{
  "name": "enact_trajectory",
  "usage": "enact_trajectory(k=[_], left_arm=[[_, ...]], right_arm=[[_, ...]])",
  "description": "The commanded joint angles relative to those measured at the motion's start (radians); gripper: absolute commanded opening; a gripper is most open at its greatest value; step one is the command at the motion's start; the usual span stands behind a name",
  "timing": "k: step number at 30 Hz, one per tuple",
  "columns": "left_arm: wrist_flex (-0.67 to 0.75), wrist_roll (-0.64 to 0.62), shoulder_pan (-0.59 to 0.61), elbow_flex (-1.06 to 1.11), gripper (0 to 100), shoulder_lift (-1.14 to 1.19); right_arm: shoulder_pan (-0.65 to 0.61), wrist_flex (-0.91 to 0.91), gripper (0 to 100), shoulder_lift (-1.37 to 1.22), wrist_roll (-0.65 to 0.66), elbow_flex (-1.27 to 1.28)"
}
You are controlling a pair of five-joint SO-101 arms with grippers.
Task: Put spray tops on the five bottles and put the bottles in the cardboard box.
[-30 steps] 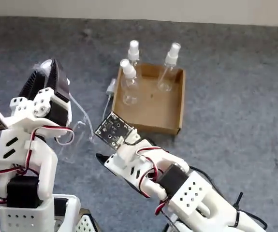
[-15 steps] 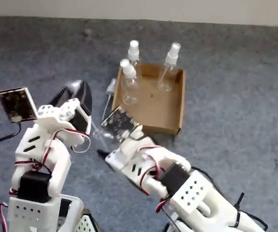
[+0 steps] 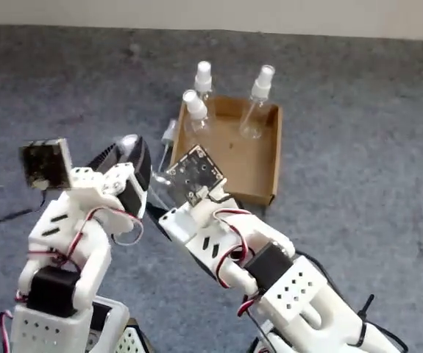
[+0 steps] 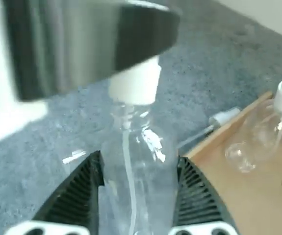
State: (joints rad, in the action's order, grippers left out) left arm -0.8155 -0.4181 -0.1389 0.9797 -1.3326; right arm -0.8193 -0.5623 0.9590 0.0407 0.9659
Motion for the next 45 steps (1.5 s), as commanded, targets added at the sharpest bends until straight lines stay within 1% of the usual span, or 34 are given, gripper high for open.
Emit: enact_trajectory(k=[1,3,6,8,10,15,16,18,22,26,29,30,31,33,38,41,43,45], left_arm=[[-0.012,0.015,-0.021,0.036,0,0.002],[-0.012,0.046,-0.022,0.041,0,0.002],[-0.012,0.054,-0.022,0.045,0,0.002],[-0.009,0.055,-0.022,0.064,0,0.002],[-0.008,0.091,-0.024,0.084,0,0.002],[-0.006,0.15,-0.053,0.094,1,0.002],[-0.008,0.16,-0.047,0.085,1,0.002],[-0.011,0.169,-0.042,0.061,6,0.002],[-0.031,0.167,0.016,0.03,16,0.001],[-0.101,0.169,0.097,-0.015,17,0.001],[-0.115,0.172,0.133,-0.01,17,0.001],[-0.115,0.184,0.133,-0.001,17,0.001],[-0.112,0.222,0.131,0.012,17,0.001],[-0.112,0.307,0.091,0.035,17,0.002],[-0.11,0.453,-0.085,0.094,18,0.002],[-0.11,0.479,-0.145,0.113,24,0.002],[-0.11,0.476,-0.15,0.114,29,0.002],[-0.109,0.476,-0.147,0.114,32,0.002]], right_arm=[[0.027,0.202,0.5,0.036,-0.012,0.036],[0.05,0.246,0.5,0.035,-0.012,0.076],[0.099,0.259,0.5,0.035,-0.015,0.099],[0.122,0.259,0.5,0.036,-0.057,0.097],[0.142,0.259,0.5,0.036,-0.11,0.096],[0.147,0.252,0.5,0.036,-0.118,0.096],[0.147,0.252,0.5,0.036,-0.118,0.096],[0.147,0.252,0.5,0.036,-0.118,0.096],[0.148,0.251,0.5,0.036,-0.118,0.096],[0.194,0.251,0.5,0.036,-0.118,0.094],[0.245,0.255,0.5,0.036,-0.124,0.088],[0.254,0.255,0.5,0.036,-0.124,0.07],[0.262,0.252,0.5,0.03,-0.124,0.047],[0.274,0.252,0.5,0.025,-0.124,0.004],[0.266,0.243,0.5,0.024,-0.124,-0.104],[0.257,0.157,0.5,-0.002,-0.124,-0.173],[0.243,0.097,0.5,-0.054,-0.124,-0.226],[0.231,0.045,0.5,-0.111,-0.126,-0.272]])
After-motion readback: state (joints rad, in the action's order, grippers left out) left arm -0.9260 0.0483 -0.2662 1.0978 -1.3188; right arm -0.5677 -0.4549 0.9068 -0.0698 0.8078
